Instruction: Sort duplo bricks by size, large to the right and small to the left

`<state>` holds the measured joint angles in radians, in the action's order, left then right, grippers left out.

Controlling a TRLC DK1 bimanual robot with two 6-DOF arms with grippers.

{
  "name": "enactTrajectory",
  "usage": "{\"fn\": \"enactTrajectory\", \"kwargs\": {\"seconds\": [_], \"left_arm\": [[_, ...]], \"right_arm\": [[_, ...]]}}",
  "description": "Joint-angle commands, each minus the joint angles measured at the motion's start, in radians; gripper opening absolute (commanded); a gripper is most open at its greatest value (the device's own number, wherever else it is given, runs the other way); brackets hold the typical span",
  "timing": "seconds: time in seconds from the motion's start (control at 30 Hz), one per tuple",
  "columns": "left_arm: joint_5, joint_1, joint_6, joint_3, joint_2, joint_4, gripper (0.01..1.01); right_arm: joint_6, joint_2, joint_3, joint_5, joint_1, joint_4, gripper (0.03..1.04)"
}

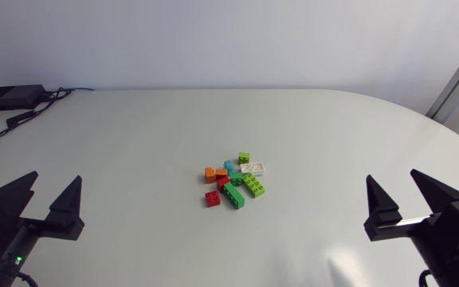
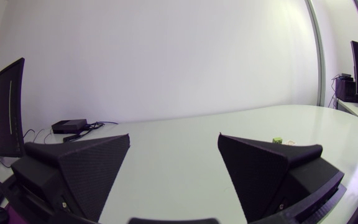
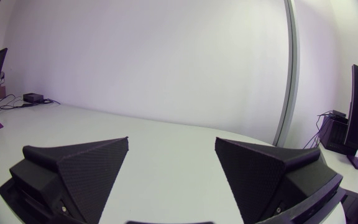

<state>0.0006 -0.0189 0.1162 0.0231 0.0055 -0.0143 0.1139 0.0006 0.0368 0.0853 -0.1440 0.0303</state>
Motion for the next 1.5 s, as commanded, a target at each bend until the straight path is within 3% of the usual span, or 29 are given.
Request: {"fn": "enactTrajectory", "kwargs": {"seconds": [0.0, 0.43, 0.57, 0.77, 0.87, 0.97, 1.07, 1.27, 1.37, 1.47], "left_arm": [[-0.004, 0.008, 0.017, -0.022, -0.018, 0.008, 0.987], [-0.005, 0.016, 0.011, -0.011, -0.018, 0.005, 0.985], [-0.005, 0.022, -0.027, 0.058, 0.013, -0.058, 0.985], [-0.005, 0.028, -0.041, 0.155, 0.171, -0.065, 0.984], [-0.004, 0.028, -0.041, 0.262, 0.304, -0.111, 0.984], [-0.004, 0.037, -0.039, 0.456, 0.499, -0.220, 0.985], [-0.005, 0.065, -0.039, 0.681, 0.694, -0.383, 0.985], [-0.007, 0.062, -0.009, 1.069, 0.995, -0.748, 0.985], [-0.007, 0.034, 0.020, 1.143, 1.068, -0.839, 0.985], [-0.005, 0.002, 0.020, 1.112, 1.068, -0.819, 0.985]], "right_arm": [[0.009, -0.007, -0.041, 0.007, 0.006, -0.009, 1.00], [0.030, -0.007, -0.037, 0.005, 0.007, -0.007, 1.00], [0.030, 0.001, 0.000, 0.013, 0.009, -0.038, 1.00], [0.032, 0.185, 0.121, 0.010, 0.024, -0.038, 1.00], [0.030, 0.320, 0.230, -0.002, 0.037, -0.075, 1.00], [0.026, 0.512, 0.403, -0.036, 0.063, -0.167, 1.00], [0.020, 0.668, 0.589, -0.085, 0.107, -0.302, 1.00], [0.023, 1.032, 0.923, -0.136, 0.077, -0.609, 1.00], [0.036, 1.171, 0.988, -0.139, 0.015, -0.658, 1.00], [0.035, 1.268, 0.988, -0.122, -0.083, -0.652, 1.00]]}}
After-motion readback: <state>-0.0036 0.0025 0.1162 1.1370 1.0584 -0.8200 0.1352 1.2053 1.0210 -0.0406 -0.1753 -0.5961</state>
